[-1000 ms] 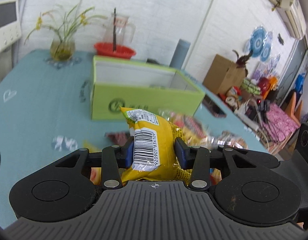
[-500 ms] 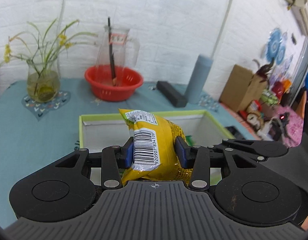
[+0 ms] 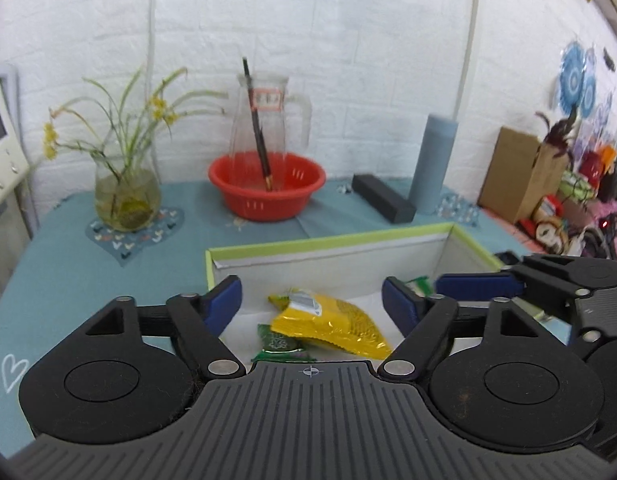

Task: Organize snacks
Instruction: 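Lower the yellow bag into the box and open the left tool, then grasp the silver-orange snack bag with the left tool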

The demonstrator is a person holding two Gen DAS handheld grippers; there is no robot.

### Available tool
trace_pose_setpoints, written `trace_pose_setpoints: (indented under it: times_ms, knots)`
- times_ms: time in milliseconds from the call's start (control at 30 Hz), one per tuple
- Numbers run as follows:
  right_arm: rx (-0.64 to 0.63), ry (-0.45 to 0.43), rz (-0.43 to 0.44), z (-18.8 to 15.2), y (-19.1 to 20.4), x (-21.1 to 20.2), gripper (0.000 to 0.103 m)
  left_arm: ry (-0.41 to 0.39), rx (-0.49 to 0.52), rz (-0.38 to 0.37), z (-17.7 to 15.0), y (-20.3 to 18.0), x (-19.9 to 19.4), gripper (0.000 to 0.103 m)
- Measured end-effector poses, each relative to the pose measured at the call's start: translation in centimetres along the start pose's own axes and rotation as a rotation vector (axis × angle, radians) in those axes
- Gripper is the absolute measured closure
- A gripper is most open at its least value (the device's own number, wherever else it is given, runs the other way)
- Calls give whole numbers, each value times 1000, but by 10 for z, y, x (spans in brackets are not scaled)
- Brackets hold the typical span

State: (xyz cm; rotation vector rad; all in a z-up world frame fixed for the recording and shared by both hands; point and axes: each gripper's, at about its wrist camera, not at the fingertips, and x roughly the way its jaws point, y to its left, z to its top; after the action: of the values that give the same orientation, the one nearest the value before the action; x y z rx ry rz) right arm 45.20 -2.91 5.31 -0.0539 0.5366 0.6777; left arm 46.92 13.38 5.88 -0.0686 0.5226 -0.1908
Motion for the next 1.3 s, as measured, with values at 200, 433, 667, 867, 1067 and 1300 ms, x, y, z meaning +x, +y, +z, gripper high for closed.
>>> trace_pose_setpoints:
  times_ms: [200,433,667,867,1067,1300]
  knots:
    - [81,-107,-19,-59,10,-113,0,-79,1,-84,-31,-38,-90,13]
    - [146,-45,-223,-181,31,-201,0,29,-63,-230,-129,-100,-133,11]
    - [201,2,-345,-228,3,-240,0,200,-160,-412,-162,-162,-106,12]
    - [144,-32,-337,-209,-46,-224,0,244,-185,-402,-124,-193,-61,11]
    - [128,65,-280,-189,-82,-171,0,366,-175,-404,-105,-220,8,11]
    - [157,121,-197,-197,-75,-157,1,444,-143,-435,-124,-222,28,57]
